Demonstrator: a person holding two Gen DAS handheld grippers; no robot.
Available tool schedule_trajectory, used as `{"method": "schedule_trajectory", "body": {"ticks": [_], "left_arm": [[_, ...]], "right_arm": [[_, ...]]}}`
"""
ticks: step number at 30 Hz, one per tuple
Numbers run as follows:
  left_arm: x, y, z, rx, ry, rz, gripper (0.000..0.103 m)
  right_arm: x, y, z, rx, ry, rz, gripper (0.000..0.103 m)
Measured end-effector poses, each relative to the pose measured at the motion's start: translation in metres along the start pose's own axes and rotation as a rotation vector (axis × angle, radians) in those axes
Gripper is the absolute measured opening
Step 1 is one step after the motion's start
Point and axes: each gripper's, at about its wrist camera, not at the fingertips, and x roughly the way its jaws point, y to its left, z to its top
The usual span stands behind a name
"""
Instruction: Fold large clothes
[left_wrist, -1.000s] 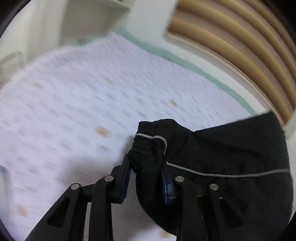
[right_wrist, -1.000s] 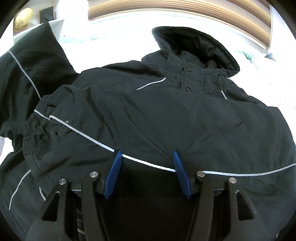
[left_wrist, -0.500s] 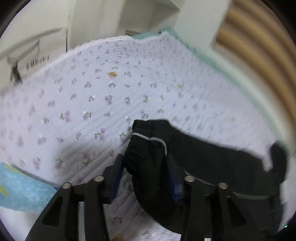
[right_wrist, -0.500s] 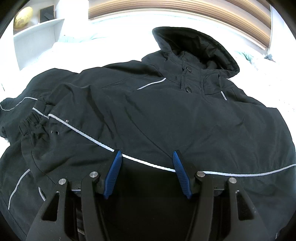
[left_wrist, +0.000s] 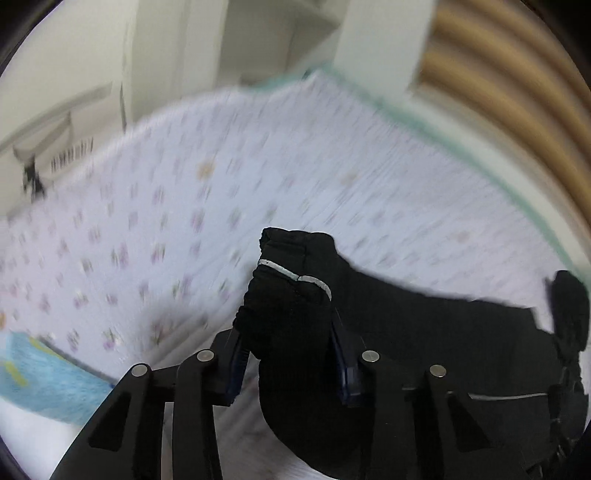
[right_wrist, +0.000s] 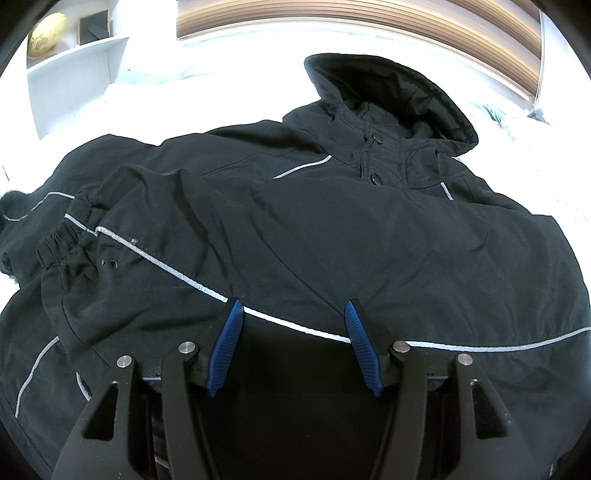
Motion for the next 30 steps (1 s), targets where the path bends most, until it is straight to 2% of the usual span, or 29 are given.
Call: {"method": "schedule_trajectory", "body": {"ticks": [4,6,8,11,14,15,16,18,21,22,24,25,28,30], "left_arm": [[-0.064,-0.058,0.007,0.1,-0.15,-0.125,0.038],[-0.088,-0.097,0.007,0.168,-0.178,-0.21,0.038],[-0.104,-0.142,-0.004,0.25,-0.173,-0.299,0.038],[-0.106,-0.207,-0.029,0.367,-0.098,-0.408,0.038],[-0.091,-0.265,-0.07,0.484,-0.005,-0.463,0.038],[-0.082,-0.279,-0.081,0.515,0.029,-0.482,0.033],[-0.072,-0.29,-0.092,0.533,0.074,-0.496,0.033],[-0.041,-0.312,-0.113,0.544,0.229,-0.549,0.031],[-0.017,-0.318,-0.131,0.545,0.298,-0.538,0.033],[-0.015,-0.315,-0.13,0.525,0.3,-0.565,0.034],[-0.015,-0.307,-0.121,0.464,0.321,-0.65,0.046],[-0.016,-0.301,-0.117,0.428,0.336,-0.696,0.05],[-0.036,-0.275,-0.103,0.339,0.352,-0.817,0.053],[-0.054,-0.256,-0.096,0.328,0.308,-0.821,0.056]], "right_arm": [[0.0,0.0,0.0,0.001,-0.001,0.001,0.061],[0.0,0.0,0.0,0.0,-0.001,0.001,0.061],[0.0,-0.001,0.0,0.001,-0.001,0.001,0.061],[0.0,-0.001,0.0,0.001,-0.001,0.002,0.061],[-0.001,-0.001,0.0,0.004,-0.002,0.007,0.062],[-0.001,-0.001,0.0,0.005,-0.002,0.008,0.062],[-0.001,-0.002,0.001,0.006,-0.003,0.011,0.062],[-0.001,-0.002,0.001,0.007,-0.004,0.016,0.062],[-0.001,-0.003,0.001,0.011,-0.007,0.027,0.064],[-0.001,-0.003,0.001,0.012,-0.007,0.03,0.065],[-0.001,-0.003,0.001,0.013,-0.009,0.037,0.066],[-0.001,-0.004,0.001,0.013,-0.01,0.04,0.067],[-0.001,-0.002,0.001,0.01,-0.006,0.033,0.067],[-0.005,0.002,0.004,0.0,0.006,0.006,0.068]]}}
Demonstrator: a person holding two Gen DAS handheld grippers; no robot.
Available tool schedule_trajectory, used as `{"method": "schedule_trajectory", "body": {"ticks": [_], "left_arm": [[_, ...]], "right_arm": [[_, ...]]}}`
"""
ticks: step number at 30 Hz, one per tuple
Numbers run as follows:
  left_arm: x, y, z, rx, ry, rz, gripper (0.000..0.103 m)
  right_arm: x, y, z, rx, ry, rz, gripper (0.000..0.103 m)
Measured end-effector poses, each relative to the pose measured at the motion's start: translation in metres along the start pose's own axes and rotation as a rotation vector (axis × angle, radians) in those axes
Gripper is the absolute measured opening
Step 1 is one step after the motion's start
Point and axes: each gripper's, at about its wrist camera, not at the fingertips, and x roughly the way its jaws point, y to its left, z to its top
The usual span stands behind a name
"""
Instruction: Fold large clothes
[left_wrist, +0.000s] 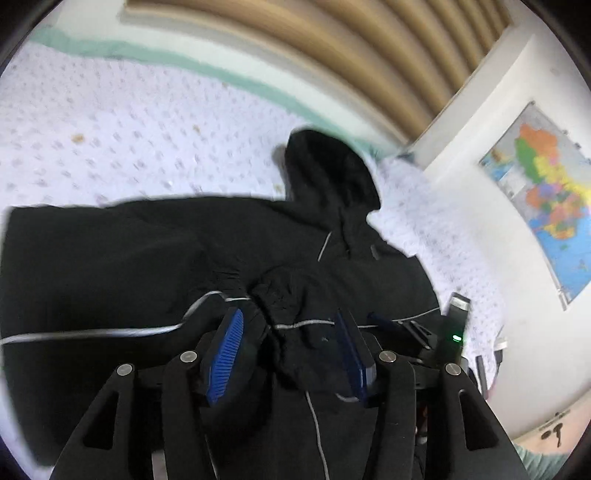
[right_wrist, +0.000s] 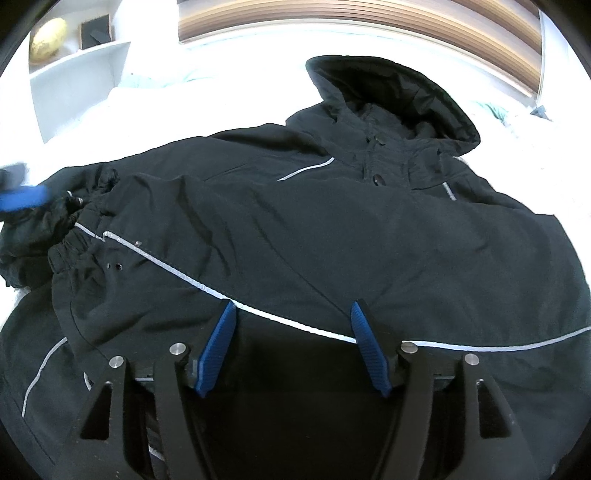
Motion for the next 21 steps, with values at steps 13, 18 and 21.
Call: {"method": "schedule_trajectory", "body": {"ticks": [13,18,21], "left_arm": [[-0.106,0.057,-0.041,-0.058,-0.153,0.231,0.062],[-0.113,0.07,-0.054,-0.076,-0.159,0.207,0.062],[-0.114,0.077,-0.057,-0.096,-0.16,0.198,0.062]], "right_arm": [[-0.019,0.125,0.057,0.105,0.162,0.576,0.069],[0.024,0.137,0.069,0.268,0.234,0.608,0.072],[0.04,0.138,0.076,0.359,0.243,0.632,0.072]]}}
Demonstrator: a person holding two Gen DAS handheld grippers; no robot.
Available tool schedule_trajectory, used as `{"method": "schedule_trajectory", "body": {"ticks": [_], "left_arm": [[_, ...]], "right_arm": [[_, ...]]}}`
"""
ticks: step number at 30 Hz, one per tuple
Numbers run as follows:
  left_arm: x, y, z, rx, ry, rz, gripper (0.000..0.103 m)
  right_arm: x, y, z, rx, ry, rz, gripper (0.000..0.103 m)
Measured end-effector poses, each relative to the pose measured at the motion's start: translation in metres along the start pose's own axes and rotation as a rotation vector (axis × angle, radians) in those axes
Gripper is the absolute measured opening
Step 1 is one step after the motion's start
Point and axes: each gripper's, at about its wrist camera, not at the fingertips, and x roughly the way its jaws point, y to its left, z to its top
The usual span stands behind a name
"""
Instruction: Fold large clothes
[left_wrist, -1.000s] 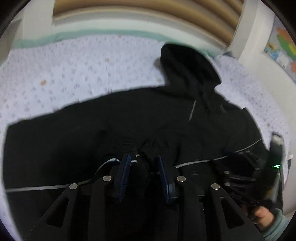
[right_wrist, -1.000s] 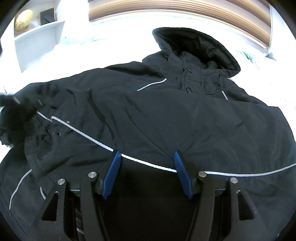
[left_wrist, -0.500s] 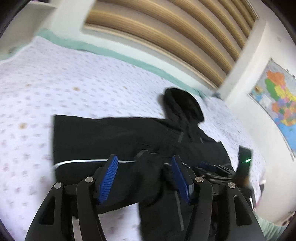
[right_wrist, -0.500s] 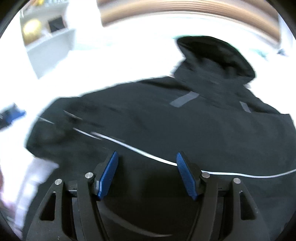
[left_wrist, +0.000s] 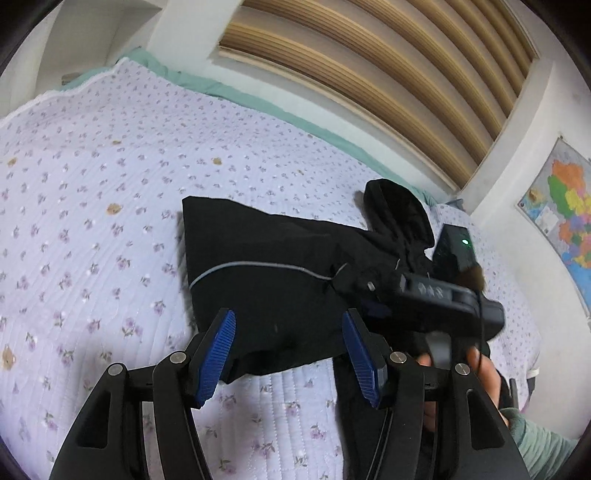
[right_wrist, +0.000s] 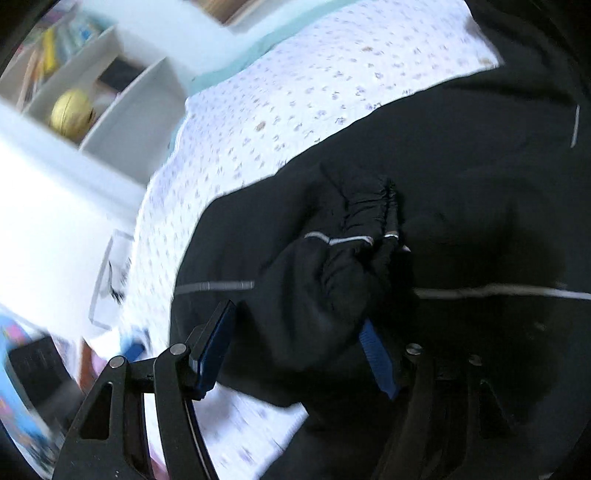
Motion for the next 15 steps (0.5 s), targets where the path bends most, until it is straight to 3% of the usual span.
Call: {"method": "schedule_trajectory", "body": {"ticks": [2,3,6,10,15], "left_arm": [[0.002,0.003,-0.001,-0.02,0.004,-0.008,0.062],[0.002,0.003,-0.001,-0.024,0.003,-0.008,0.062],[0.0,-0.004,-0.001,-0.008,-0.02,0.016,0.061],[-0.006,-0.021,0.004,0.022,-0.041,0.029,0.061],[-0.009,-0.063,0.019,0.094,-0.035,0.029,0.061]], "right_arm": [[0.007,0.002,0.006,0.027,-0.026,-0.049,0.067],[0.008,0.007,0.002,0.017,-0.035,-0.075,0.049],[0.001,0.025,-0.003,-0.072,-0.083,-0.147,0.038],[-0.039,0.064,-0.013,-0.254,-0.196,-0.232,0.034],[-0.111,0.081,-0.006,-0.339,-0.305,-0.233,0.033]]}}
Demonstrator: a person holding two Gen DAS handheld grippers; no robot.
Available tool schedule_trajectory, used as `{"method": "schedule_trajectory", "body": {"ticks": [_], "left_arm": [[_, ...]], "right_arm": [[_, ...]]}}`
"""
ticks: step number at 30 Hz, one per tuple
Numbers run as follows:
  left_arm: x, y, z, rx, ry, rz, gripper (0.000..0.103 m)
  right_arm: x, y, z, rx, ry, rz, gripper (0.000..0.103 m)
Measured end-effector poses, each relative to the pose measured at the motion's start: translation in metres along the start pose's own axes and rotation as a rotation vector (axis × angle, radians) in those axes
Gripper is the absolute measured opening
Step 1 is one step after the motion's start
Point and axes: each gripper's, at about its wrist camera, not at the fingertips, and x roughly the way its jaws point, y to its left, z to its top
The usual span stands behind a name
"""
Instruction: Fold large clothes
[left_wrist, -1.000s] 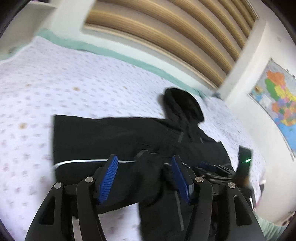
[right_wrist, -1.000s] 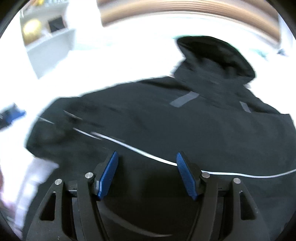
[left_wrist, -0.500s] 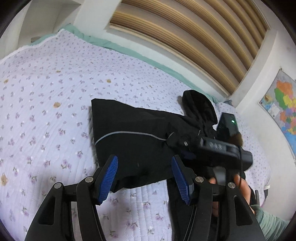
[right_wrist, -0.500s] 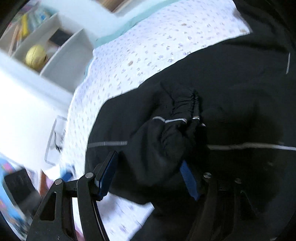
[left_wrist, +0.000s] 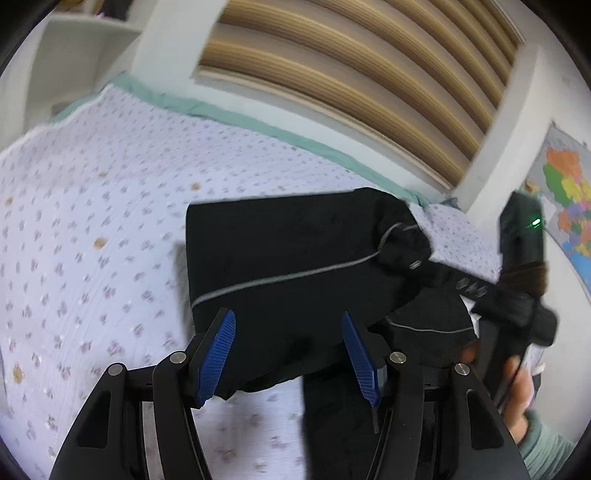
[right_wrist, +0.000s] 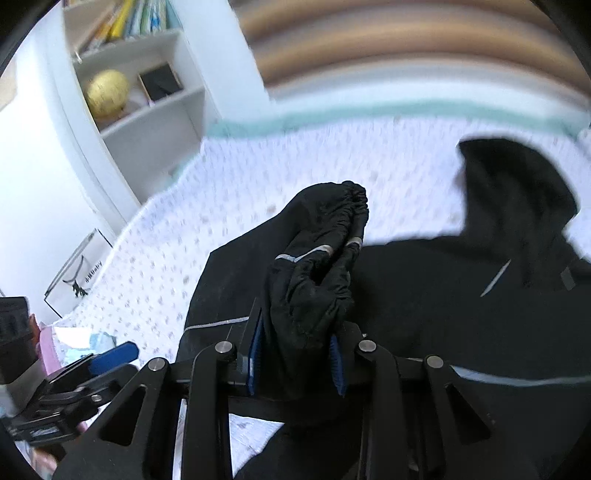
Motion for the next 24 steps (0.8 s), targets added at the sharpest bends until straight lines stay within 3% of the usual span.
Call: {"method": "schedule_trajectory", "body": {"ticks": [7,13,18,21,24], "left_arm": [[0.019,-0.072,0.022,0.107,0.029,-0.027,0.062],[0.082,-0.13,0.031,0.141,0.147,-0.072,0.062],[0.158,-0.152,0.013,0.141,0.279,-0.044,0.062],[0.208,-0.145,-0.01,0.081,0.385,-0.007,0.061],[0.235,-0.136,-0.03,0.08,0.414,0.041,0.061]], "right_arm": [[-0.111,-0.086,0.027,0.039,-0.127,-0.086,0.033],[-0.191,-0.175,0.026,0.049,-0.169,-0.238,0.034],[-0.194,-0.263,-0.007,0.105,-0.065,-0.372,0.035],[-0.159,-0.314,-0.045,0.167,0.074,-0.423,0.036],[-0.123,-0.349,-0.084,0.231,0.197,-0.423,0.042]]}}
